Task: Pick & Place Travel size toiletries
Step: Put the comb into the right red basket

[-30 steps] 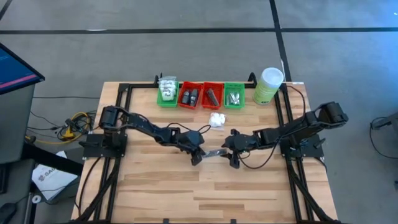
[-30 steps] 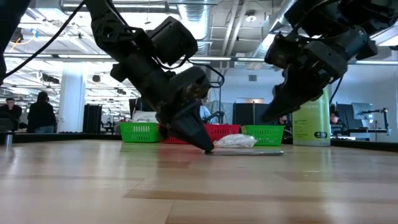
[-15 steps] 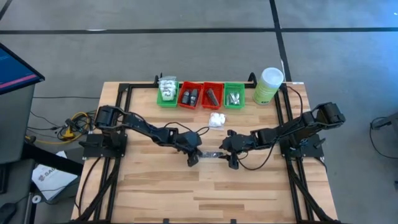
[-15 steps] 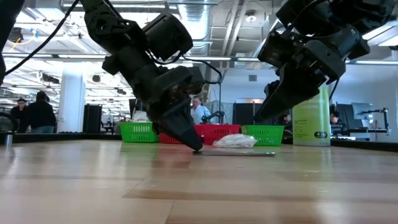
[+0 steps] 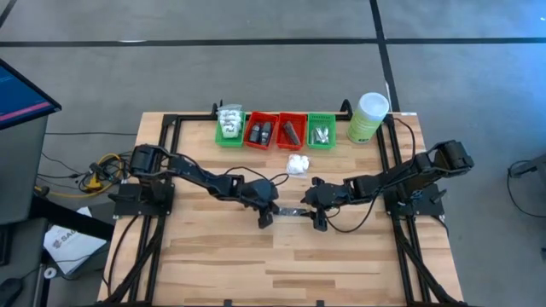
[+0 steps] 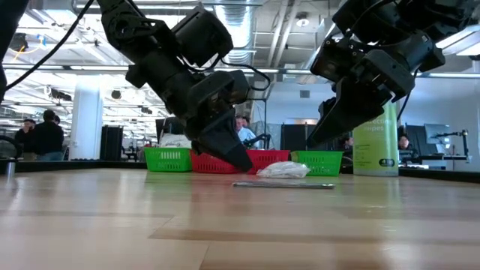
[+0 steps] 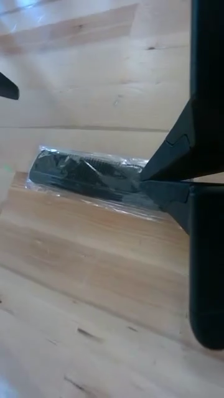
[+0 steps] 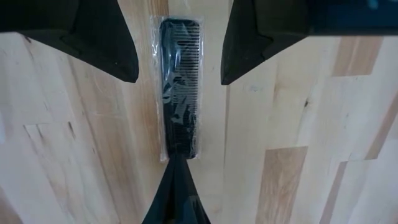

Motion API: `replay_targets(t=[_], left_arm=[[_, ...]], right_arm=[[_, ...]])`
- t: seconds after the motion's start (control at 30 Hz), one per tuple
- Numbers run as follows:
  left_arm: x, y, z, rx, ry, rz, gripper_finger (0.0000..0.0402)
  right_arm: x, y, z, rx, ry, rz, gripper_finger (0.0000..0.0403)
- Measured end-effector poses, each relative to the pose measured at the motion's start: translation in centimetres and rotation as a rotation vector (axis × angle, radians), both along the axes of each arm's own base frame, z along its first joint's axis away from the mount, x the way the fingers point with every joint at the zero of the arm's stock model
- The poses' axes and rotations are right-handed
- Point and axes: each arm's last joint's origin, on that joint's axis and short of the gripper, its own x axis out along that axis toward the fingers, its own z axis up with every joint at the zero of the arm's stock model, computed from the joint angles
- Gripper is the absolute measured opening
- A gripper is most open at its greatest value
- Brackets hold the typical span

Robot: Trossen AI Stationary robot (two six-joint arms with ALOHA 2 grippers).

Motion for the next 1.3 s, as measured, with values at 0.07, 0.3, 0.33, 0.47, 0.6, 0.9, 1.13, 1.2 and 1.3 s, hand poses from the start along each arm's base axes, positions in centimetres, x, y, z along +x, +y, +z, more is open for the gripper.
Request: replay_targets(t=[0.07,0.3,0.33,0.47,0.6,0.9,1.13,1.2,1.3], left_arm=[[0.0,0.3,0.0,-0.001,-0.003,0.009,0.0001],[0.1,1.3,-0.2,0.000,0.002,0.043,0.0001],[0.1,1.4,-0.2,-0.001,0.005,0.045,0.0001],[0.1,1.5,-0.2,-0.006,0.004,0.042,0.0001],[0.1,0.9,-0.2,-0.014,0.006,0.024,0.0001],[0.0,1.6,-0.6,-0.017,0.028,0.049,0.0001],[-0.1,1.3,-0.6,-0.015,0.041,0.042,0.0001],[-0.1,1.3,-0.6,-0.015,0.041,0.041,0.0001],[-0.1,1.3,-0.7,-0.015,0.043,0.041,0.0001]], right_arm=[[0.0,0.0,0.0,0.000,0.000,0.000,0.0220],[0.0,-0.2,0.0,0.000,0.000,-0.007,0.0219],[0.0,-0.2,0.0,0.001,0.000,-0.007,0.0220],[0.1,-0.3,0.0,0.001,0.000,-0.012,0.0219],[0.1,-0.3,0.0,0.001,0.000,-0.012,0.0220],[0.1,-0.3,0.0,0.001,-0.001,-0.013,0.0220],[0.1,-0.3,0.0,0.001,-0.001,-0.013,0.0220],[0.1,-0.3,0.0,0.001,-0.001,-0.013,0.0220],[0.1,-0.3,0.0,0.001,-0.001,-0.013,0.0219]])
